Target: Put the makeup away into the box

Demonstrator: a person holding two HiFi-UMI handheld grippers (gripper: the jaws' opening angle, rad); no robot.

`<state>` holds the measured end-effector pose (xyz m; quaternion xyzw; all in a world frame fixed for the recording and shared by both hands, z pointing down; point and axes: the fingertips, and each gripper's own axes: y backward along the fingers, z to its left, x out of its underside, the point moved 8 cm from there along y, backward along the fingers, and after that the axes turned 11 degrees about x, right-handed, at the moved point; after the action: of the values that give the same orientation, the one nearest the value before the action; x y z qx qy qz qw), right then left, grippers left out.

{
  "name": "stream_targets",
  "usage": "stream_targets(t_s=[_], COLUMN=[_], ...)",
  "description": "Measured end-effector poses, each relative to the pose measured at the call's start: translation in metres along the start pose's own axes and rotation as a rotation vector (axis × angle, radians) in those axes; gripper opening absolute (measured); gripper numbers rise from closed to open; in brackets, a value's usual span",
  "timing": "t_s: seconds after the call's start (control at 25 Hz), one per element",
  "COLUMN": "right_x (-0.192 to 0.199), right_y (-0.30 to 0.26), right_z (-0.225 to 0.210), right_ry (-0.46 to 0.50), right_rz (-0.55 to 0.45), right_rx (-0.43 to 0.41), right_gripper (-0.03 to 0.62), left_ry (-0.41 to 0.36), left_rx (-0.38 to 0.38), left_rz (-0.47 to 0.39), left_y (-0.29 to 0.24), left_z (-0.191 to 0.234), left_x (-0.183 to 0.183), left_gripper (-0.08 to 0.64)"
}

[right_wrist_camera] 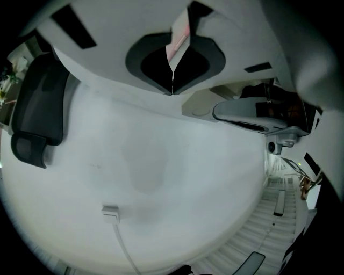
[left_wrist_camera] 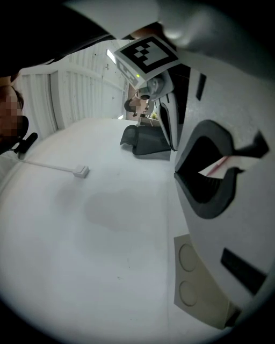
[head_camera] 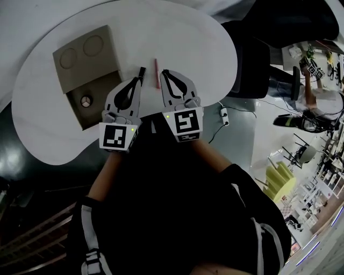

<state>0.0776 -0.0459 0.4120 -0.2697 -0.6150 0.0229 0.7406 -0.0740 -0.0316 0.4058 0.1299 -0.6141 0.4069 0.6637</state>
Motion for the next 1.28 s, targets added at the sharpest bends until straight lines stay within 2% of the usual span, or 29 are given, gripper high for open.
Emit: stream_targets(t_s=[0.24, 0.56, 0.96, 1.08, 1.16, 1.28], right_x=[0.023, 0.068, 0.092, 0.093, 0.094, 0.095], right_y=[-0.016, -0.043, -0.061, -0.065, -0.065, -0.066], right_z=[0.003, 0.007, 0.023, 0.025, 0.024, 0.021], right_ry=[-0.003, -0.019, 0.029, 0.035, 0.040, 0.039], right_rz=[0.070, 0.259, 0.454, 0.489, 0.491, 0.485], right_rx=[-0.033, -0.083, -0.107, -0.087, -0.071, -0.054], right_gripper=[0.029, 0.146, 0.192, 0.183, 0.130, 0.097], left_ry=[0.027, 0.051, 0.074, 0.072, 0.072, 0.074], left_rx=[0.012, 0.026, 0.022, 0.019, 0.016, 0.012], left_rz=[0.042, 0.092, 0.105, 0.105, 0.106, 0.106], left_y=[-0.010, -0.018, -0.017, -0.016, -0.015, -0.013], left_z=[0.006, 0.012, 0.017, 0.020, 0.020, 0.020], left_x=[0.015, 0.034, 0.038, 0.038, 0.038, 0.038], left_gripper=[0.003, 0.003, 0.003, 0.003, 0.003, 0.003])
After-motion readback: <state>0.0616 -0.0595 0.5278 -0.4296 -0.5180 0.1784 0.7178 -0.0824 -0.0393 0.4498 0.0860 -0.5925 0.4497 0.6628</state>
